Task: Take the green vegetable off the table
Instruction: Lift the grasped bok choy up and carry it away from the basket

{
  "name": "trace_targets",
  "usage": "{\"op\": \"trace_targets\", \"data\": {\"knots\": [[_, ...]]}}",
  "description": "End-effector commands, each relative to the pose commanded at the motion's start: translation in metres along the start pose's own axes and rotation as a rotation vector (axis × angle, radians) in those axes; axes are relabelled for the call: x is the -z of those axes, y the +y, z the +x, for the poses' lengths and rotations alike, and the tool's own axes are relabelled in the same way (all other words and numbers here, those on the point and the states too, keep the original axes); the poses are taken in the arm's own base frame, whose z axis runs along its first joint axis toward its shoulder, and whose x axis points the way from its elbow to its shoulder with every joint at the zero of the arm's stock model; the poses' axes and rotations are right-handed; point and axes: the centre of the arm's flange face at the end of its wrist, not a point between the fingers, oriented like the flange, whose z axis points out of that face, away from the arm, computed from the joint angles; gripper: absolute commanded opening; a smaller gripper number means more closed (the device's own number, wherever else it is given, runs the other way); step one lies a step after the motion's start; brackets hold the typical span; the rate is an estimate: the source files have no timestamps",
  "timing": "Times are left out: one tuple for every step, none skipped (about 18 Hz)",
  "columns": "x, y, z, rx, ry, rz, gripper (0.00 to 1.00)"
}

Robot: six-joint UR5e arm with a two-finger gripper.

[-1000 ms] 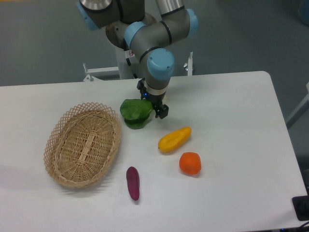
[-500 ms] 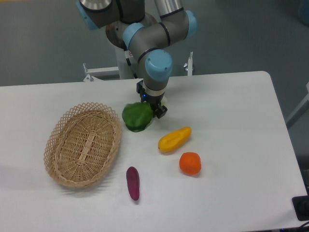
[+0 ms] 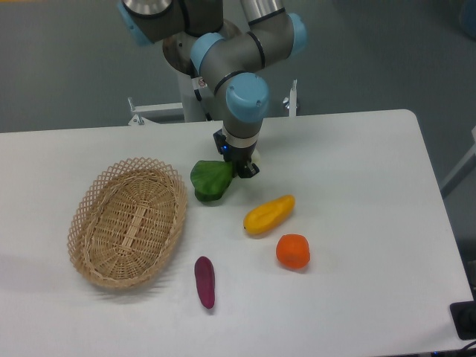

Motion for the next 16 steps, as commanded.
{"op": "trace_targets", "data": {"knots": [[0.010, -0.001, -0.006, 0.000, 0.004, -0.004, 0.22], [0.023, -0.003, -0.014, -0.001, 0.011, -0.010, 0.22], [0.035, -0.003, -0.020, 0.001, 0.025, -0.018, 0.22], [0.048, -0.001, -0.027, 0.008, 0.039, -0.028, 0.22], [0.060, 0.002, -0.035, 0.016, 0.045, -0.037, 0.23], [0.071, 0.006, -0.042, 0.026, 0.047, -0.041, 0.23], [0.080, 0.011, -0.049, 0.038, 0.038, -0.038, 0.23], [0.089, 0.016, -0.056, 0.051, 0.020, -0.034, 0.23], [0.096, 0.024, -0.063, 0.066, 0.006, -0.030, 0.23], [0.103, 0.029, -0.069, 0.078, -0.010, -0.027, 0.23], [0.109, 0.035, -0.074, 0.089, -0.022, -0.025, 0.23], [0.115, 0.043, -0.080, 0.106, -0.035, -0.022, 0.22], [0.120, 0.051, -0.086, 0.121, -0.044, -0.019, 0.22], [0.123, 0.058, -0.091, 0.133, -0.051, -0.018, 0.22], [0.126, 0.065, -0.098, 0.146, -0.058, -0.014, 0.22], [0.130, 0.073, -0.107, 0.163, -0.066, -0.011, 0.23]]}}
